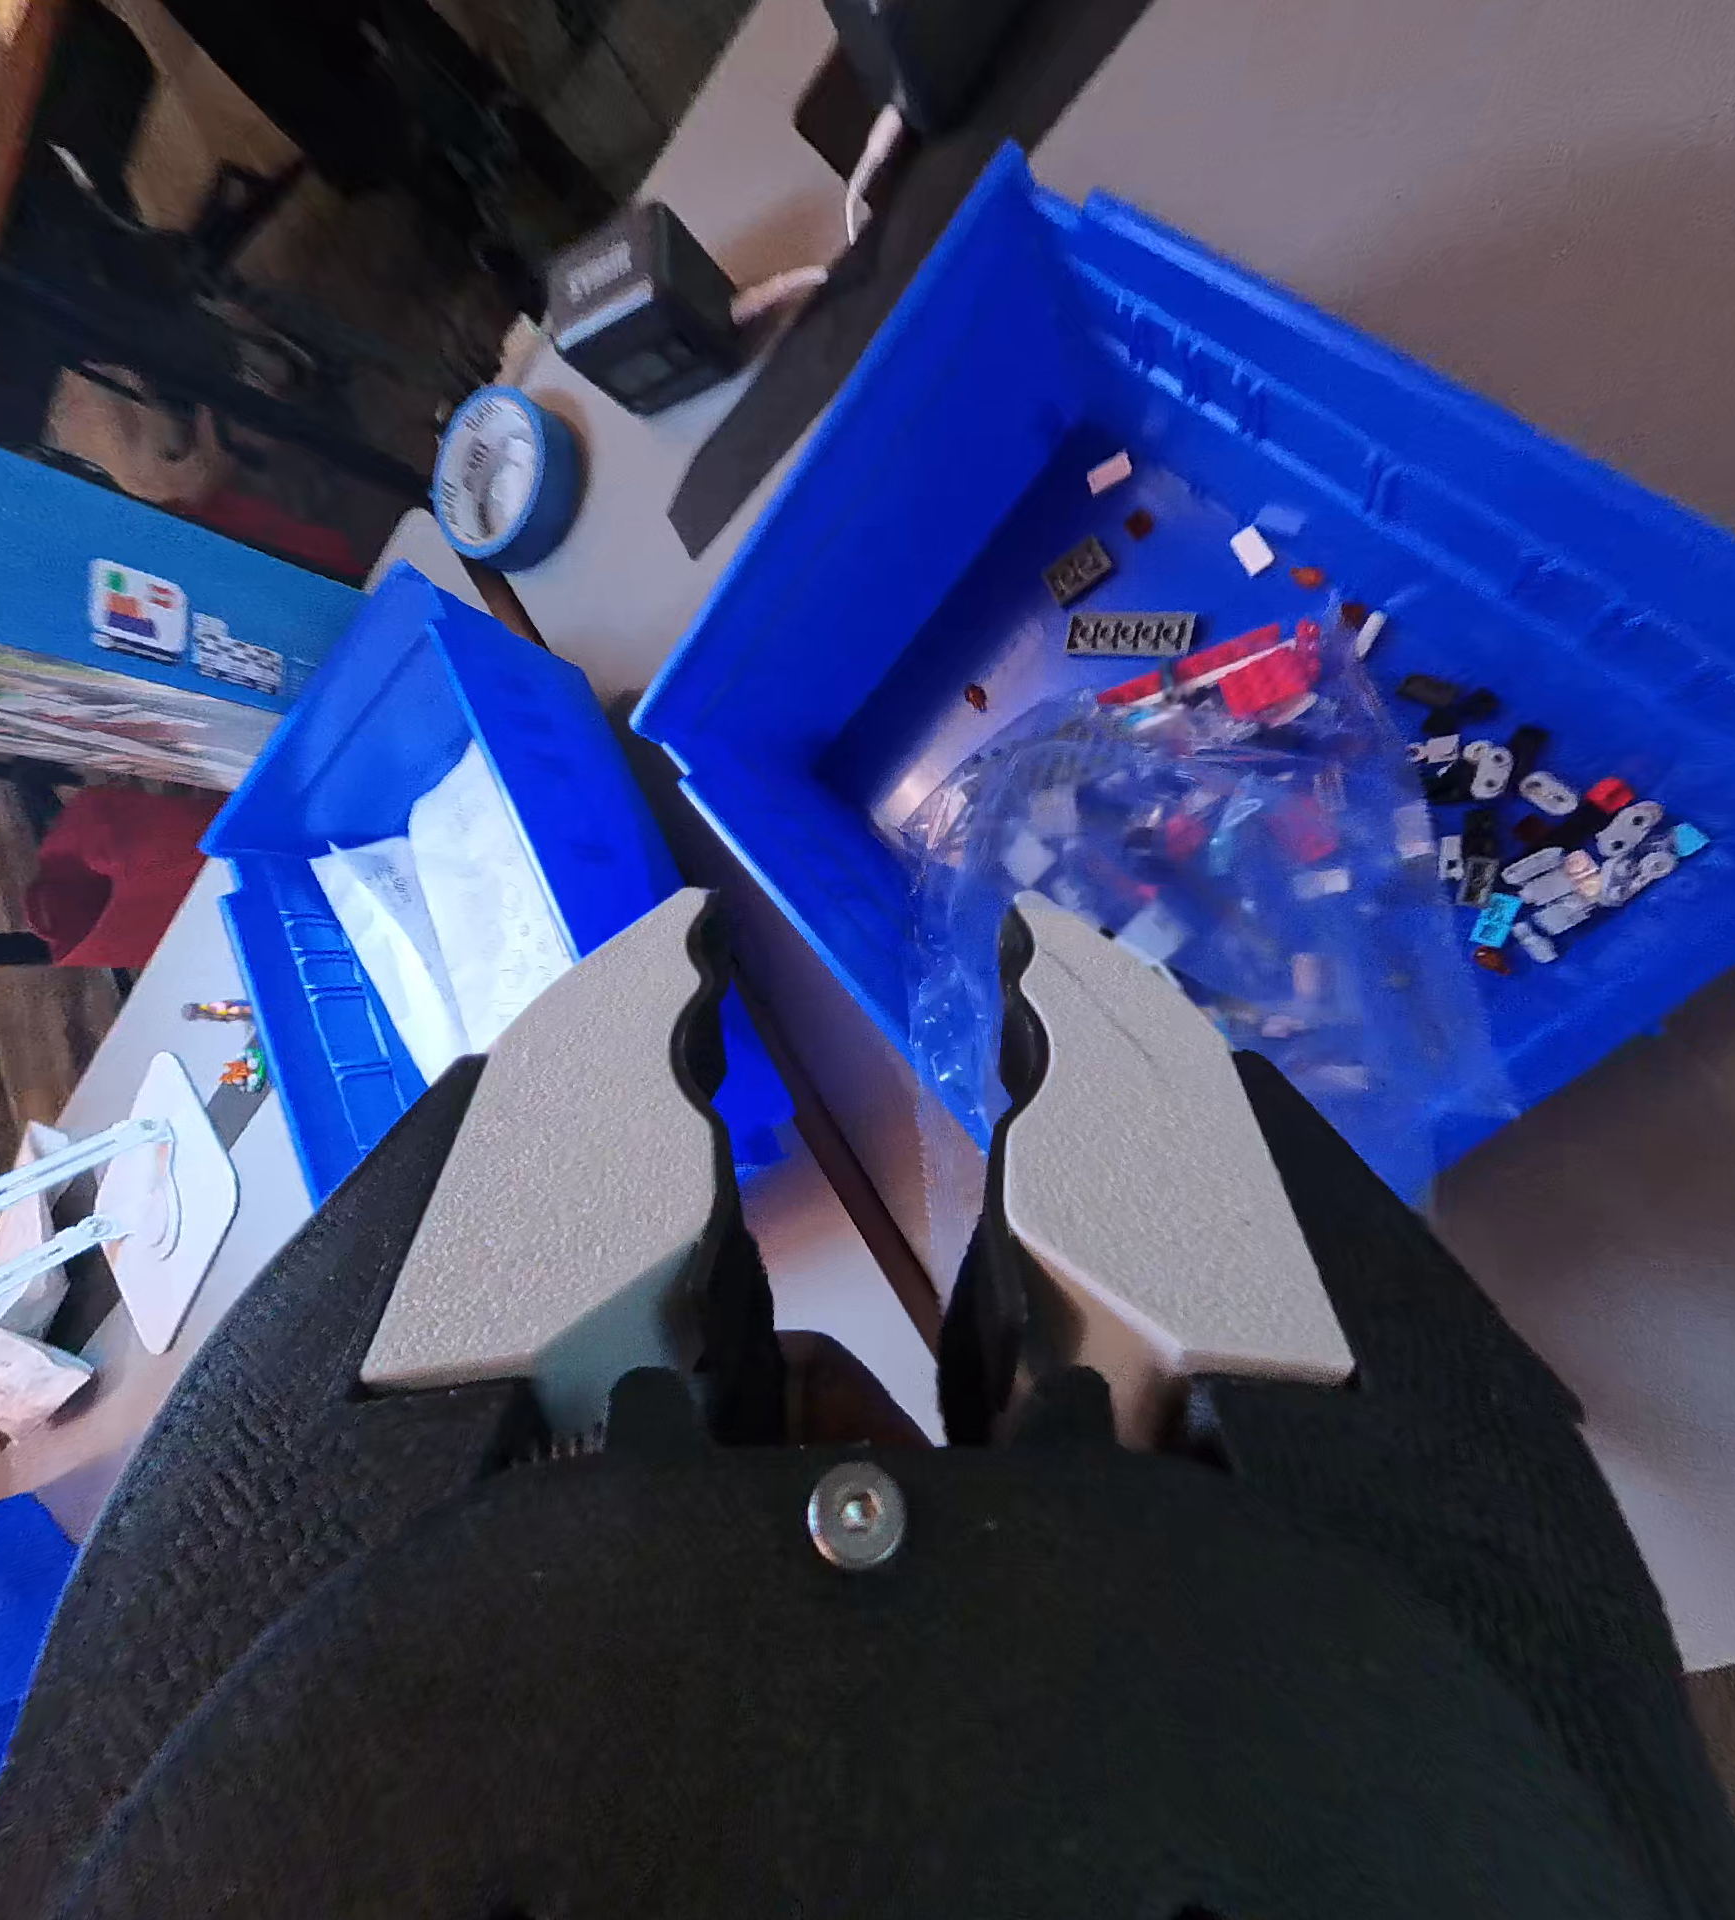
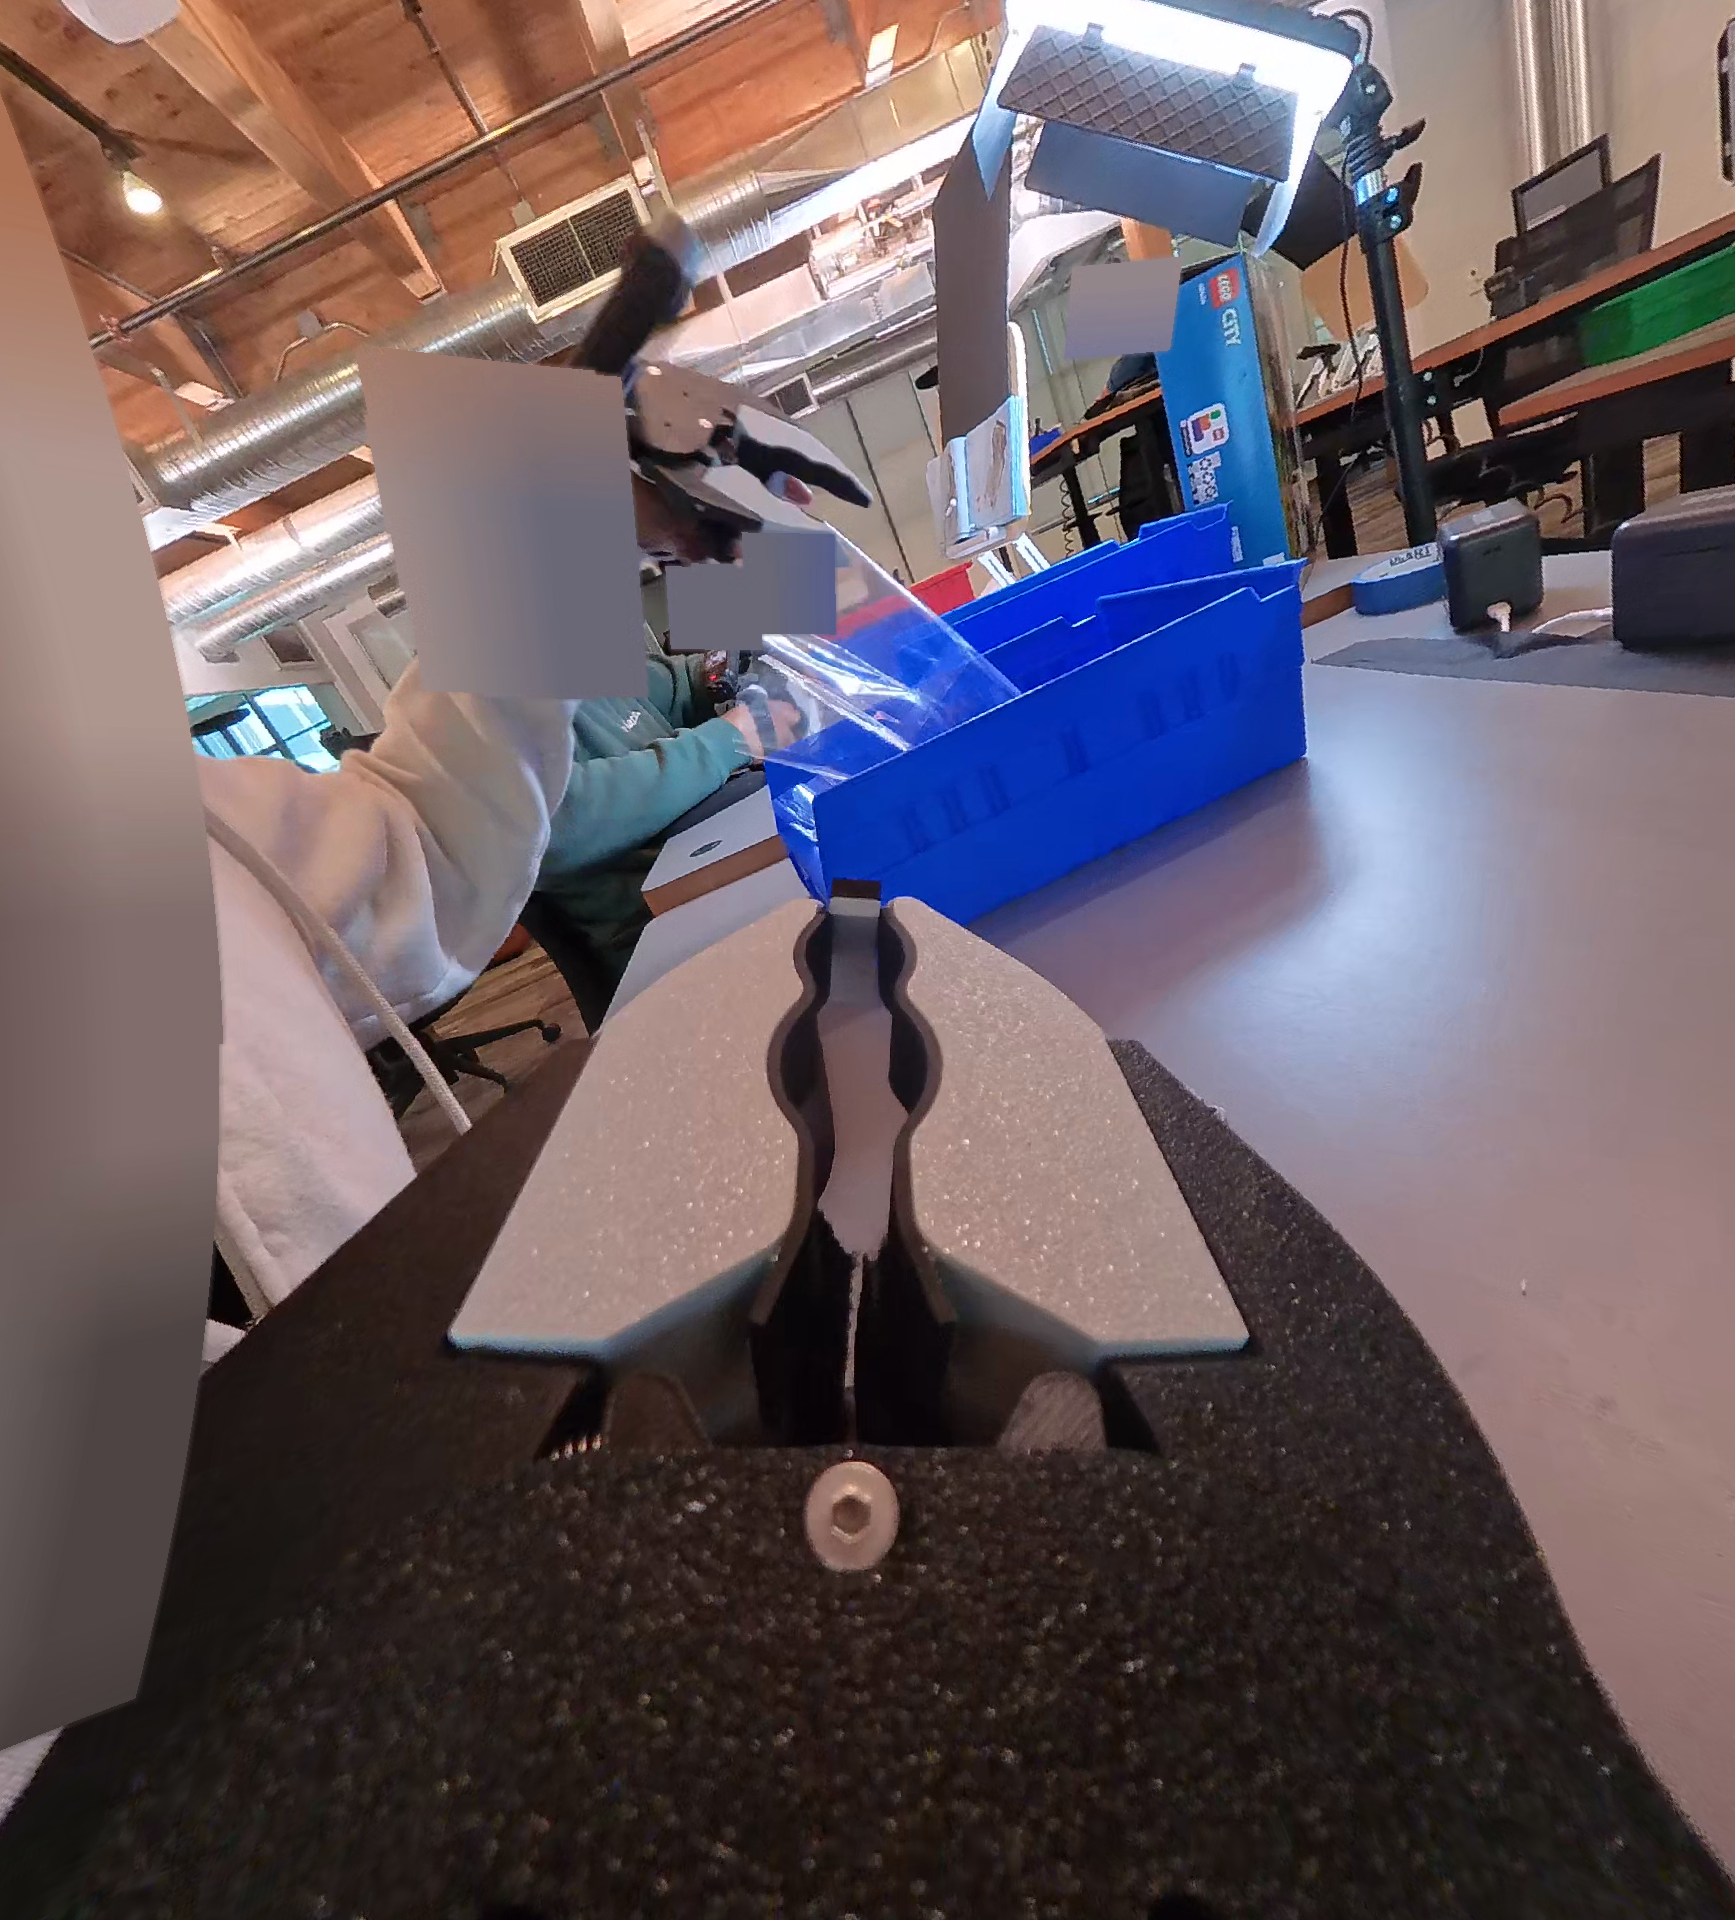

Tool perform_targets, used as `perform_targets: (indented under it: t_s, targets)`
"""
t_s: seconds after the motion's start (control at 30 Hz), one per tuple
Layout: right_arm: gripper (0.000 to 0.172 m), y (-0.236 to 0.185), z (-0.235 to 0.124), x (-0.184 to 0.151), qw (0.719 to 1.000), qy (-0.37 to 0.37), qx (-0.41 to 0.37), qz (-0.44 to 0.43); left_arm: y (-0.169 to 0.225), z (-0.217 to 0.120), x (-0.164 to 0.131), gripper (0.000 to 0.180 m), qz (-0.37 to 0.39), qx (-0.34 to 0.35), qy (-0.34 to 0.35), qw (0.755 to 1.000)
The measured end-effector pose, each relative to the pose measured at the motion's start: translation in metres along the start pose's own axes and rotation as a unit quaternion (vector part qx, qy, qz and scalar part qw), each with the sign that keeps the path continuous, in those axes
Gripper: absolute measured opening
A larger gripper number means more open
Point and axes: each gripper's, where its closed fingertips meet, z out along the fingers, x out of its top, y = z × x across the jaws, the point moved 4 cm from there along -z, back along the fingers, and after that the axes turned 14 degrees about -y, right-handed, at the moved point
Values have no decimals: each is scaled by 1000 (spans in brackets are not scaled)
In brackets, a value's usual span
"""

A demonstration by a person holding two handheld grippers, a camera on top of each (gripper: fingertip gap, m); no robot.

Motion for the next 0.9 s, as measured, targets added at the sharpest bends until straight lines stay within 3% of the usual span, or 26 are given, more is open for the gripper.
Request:
perform_targets:
  t_s: [0.17,0.27,0.33,0.37,0.43,0.5,0.57,0.63,0.8,0.9]
  targets:
    - [8,0,1,-1,1000,0,1,3,10,-41,-8,50,-10,58,5,998]
    - [8,0,0,0,1000,4,3,4,3,-78,-13,45,-101,208,-15,973]
    - [8,0,0,1,1000,10,12,11,27,-104,9,40,-109,267,79,954]
    - [8,-1,0,1,1000,16,20,17,55,-109,32,36,-96,233,165,954]
    - [8,-1,-1,3,999,27,32,29,130,-107,83,35,-46,82,330,939]
    - [8,-2,-3,5,998,40,41,32,213,-97,125,35,-6,-117,425,897]
    - [8,-5,-6,9,997,58,49,23,276,-84,153,38,9,-276,447,851]
    - [8,-7,-9,12,996,70,52,18,313,-67,176,38,1,-361,443,820]
    - [8,-9,-13,16,994,89,68,14,352,-34,201,32,40,-451,397,798]
    - [7,-10,-9,14,994,75,74,18,361,-28,198,9,56,-490,392,777]
